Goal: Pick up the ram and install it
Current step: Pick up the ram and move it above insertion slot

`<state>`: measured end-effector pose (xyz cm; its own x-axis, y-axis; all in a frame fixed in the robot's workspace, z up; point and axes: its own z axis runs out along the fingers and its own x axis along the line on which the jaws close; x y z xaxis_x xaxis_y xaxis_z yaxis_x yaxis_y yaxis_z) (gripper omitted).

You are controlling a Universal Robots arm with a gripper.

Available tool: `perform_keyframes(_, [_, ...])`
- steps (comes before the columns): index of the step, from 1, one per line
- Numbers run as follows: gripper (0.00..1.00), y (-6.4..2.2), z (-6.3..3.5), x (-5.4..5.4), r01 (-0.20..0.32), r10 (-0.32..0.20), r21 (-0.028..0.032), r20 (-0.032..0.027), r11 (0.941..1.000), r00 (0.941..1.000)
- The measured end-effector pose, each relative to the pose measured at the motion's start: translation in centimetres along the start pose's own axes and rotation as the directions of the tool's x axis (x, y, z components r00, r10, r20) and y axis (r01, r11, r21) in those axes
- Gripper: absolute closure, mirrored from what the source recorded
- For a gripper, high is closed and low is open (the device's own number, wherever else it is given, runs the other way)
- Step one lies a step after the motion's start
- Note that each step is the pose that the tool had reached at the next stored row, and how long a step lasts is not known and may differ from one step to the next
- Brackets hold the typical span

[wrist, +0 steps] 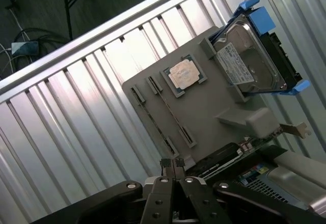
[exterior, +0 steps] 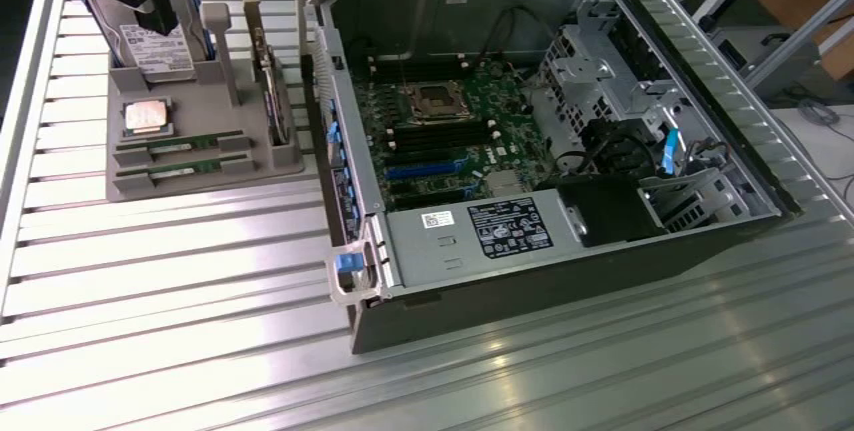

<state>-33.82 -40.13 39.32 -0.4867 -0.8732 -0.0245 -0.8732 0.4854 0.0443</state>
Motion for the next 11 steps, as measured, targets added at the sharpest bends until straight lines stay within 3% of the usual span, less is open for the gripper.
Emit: perform_keyframes(11, [0.89, 0.0, 0.0, 0.0, 0.05, -0.05, -0.0013, -0.0021, 0.9988, 0.9988])
